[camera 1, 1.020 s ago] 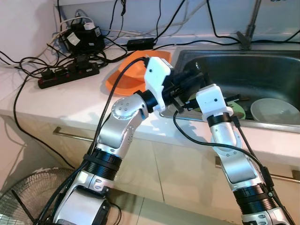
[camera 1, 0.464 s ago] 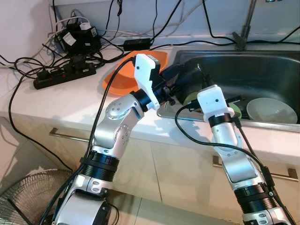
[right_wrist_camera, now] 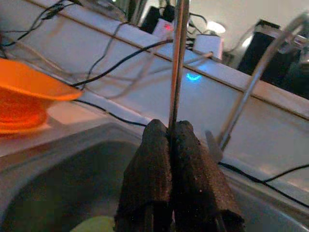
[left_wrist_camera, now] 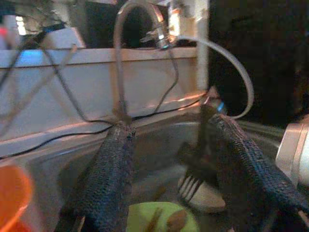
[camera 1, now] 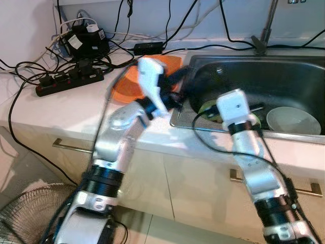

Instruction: Kitchen organization

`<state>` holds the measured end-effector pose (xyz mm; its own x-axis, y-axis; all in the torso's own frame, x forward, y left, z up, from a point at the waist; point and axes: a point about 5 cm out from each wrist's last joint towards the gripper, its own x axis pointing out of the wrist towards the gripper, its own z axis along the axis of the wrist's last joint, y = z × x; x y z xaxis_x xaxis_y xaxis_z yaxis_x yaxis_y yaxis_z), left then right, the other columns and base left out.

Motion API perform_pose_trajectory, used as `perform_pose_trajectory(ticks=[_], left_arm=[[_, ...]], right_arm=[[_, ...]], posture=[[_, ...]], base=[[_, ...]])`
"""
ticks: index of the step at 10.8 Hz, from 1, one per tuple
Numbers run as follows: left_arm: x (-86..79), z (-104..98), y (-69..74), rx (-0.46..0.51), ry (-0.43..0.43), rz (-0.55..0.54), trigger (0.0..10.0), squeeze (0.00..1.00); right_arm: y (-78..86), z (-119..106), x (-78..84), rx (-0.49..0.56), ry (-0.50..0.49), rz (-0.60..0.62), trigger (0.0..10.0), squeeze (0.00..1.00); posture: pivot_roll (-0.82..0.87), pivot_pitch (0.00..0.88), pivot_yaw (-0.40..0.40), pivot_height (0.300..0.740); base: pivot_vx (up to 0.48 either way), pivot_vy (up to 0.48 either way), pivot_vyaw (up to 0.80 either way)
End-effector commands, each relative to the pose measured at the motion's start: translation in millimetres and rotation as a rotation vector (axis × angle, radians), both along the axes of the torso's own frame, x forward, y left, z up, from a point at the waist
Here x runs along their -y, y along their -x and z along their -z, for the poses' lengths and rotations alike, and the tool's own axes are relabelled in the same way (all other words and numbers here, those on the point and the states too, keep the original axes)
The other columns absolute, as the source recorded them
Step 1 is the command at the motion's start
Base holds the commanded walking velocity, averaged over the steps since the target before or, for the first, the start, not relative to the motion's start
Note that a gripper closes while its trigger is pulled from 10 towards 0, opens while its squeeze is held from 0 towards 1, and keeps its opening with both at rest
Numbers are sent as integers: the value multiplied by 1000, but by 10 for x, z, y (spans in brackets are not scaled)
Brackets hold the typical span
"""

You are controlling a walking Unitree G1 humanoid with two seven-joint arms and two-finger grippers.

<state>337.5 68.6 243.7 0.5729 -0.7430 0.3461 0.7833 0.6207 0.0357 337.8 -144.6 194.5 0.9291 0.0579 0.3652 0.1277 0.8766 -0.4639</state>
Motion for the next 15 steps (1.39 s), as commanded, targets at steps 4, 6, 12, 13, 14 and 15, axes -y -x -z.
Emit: perform_pose_trajectory(ticks=[4,6,12,13,14,15], left_arm=[[-302,658,74,-118,-260,-143,10000,0],[-194,824,187,-149,-303,-98,10000,0],[192,955,456,-194,-342,71,10000,0],[203,952,464,-196,-344,75,10000,0],[207,951,467,-197,-347,76,10000,0],[207,947,468,-201,-350,75,10000,0]], right_arm=[[-275,-79,331,-104,-156,95,10000,0],[-360,64,368,-189,-237,109,10000,0],[-527,225,212,-304,-296,65,10000,0],[-533,230,194,-306,-296,59,10000,0],[-539,237,185,-308,-299,55,10000,0],[-549,242,171,-309,-304,51,10000,984]], posture=[[10,24,115,740],[21,30,109,740],[50,78,93,740],[52,83,93,740],[55,86,93,740],[56,89,94,740]], base=[[0,0,0],[0,0,0],[0,0,0],[0,0,0],[0,0,0],[0,0,0]])
